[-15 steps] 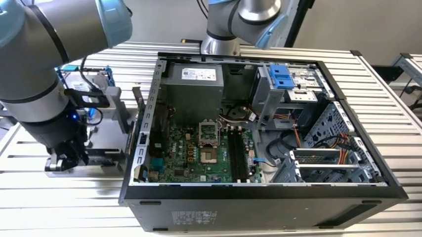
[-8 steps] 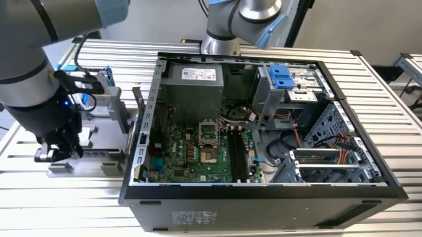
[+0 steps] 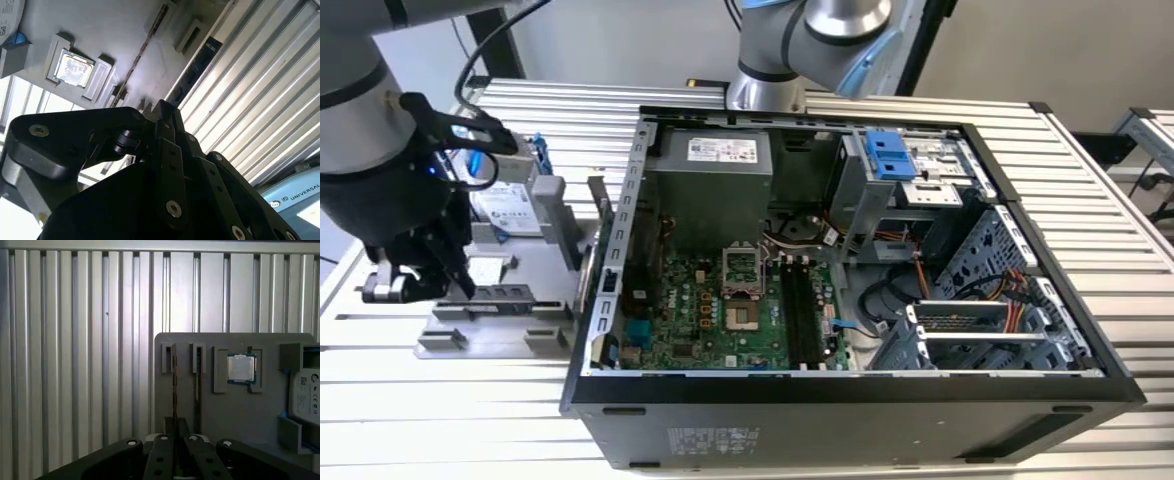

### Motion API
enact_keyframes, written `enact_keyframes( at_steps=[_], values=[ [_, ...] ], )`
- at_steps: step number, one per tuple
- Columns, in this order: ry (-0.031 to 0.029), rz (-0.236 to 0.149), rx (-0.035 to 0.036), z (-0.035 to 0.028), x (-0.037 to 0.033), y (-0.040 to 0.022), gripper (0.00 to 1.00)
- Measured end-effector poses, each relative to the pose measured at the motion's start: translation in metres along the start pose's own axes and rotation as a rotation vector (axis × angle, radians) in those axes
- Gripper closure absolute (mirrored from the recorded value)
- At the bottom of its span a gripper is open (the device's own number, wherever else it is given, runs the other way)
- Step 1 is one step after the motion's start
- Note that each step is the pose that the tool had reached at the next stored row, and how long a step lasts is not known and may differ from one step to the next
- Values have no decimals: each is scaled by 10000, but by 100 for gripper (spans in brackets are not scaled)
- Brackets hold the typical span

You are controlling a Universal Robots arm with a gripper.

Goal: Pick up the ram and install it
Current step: 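Pick up the ram and move it above insertion slot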

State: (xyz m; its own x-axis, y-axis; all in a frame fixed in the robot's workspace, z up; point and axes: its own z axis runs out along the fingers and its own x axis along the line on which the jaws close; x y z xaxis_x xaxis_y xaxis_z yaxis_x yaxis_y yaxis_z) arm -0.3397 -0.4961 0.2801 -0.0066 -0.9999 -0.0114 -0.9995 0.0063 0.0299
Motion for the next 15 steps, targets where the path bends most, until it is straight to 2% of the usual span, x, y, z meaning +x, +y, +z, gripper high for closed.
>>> enact_keyframes(
  at_steps=[15],
  values=[
    [0,4,0,-682,-8,21,100]
  ],
)
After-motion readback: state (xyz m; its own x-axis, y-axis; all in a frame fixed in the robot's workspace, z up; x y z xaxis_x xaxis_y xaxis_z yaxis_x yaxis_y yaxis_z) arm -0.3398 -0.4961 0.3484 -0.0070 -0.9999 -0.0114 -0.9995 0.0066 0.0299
